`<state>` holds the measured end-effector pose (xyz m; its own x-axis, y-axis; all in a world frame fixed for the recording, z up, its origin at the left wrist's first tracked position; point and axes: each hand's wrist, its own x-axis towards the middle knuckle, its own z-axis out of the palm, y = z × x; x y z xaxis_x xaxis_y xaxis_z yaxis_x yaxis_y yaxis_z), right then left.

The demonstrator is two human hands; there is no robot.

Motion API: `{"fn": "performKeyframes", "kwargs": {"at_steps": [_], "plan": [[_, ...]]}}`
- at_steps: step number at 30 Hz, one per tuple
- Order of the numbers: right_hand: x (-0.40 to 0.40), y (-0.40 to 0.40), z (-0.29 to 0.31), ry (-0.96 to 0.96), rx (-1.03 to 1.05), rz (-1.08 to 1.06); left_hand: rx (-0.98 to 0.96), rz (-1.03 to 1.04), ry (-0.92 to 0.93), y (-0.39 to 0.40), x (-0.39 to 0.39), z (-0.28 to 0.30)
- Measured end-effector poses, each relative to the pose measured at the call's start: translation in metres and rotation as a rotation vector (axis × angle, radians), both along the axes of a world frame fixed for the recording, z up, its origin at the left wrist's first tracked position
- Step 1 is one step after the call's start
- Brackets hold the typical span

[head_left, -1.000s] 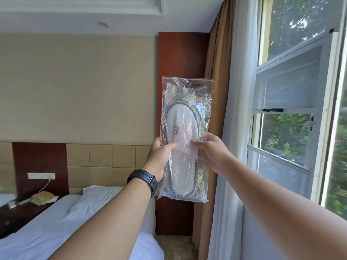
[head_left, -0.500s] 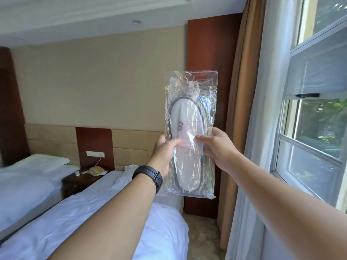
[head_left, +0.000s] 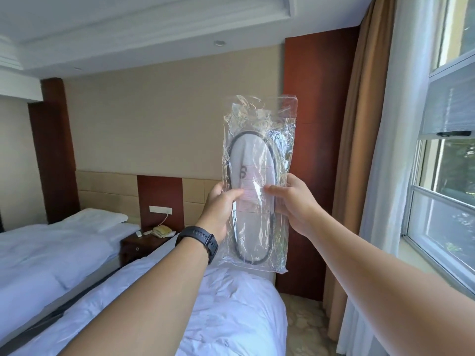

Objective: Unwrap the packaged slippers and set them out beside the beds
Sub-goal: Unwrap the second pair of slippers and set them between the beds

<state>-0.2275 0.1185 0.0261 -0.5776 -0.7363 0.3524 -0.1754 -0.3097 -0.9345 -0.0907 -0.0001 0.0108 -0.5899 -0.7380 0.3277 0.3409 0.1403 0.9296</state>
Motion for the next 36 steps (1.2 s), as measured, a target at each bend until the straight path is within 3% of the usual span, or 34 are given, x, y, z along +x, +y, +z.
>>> {"fn": "performKeyframes", "kwargs": {"at_steps": [14,23,36], "plan": [[0.236,-0.059,-0.005,0.048,-0.001,-0.061,-0.066,-0.058,-0.035,-0.08,0.238,-0.008],[0.302,-0.116,-0.007,0.055,-0.001,-0.06,-0.078,-0.058,-0.006,-0.139,0.303,-0.017],[0.371,-0.286,0.003,0.075,-0.063,-0.069,-0.129,-0.058,0.004,-0.308,0.377,0.003]]}}
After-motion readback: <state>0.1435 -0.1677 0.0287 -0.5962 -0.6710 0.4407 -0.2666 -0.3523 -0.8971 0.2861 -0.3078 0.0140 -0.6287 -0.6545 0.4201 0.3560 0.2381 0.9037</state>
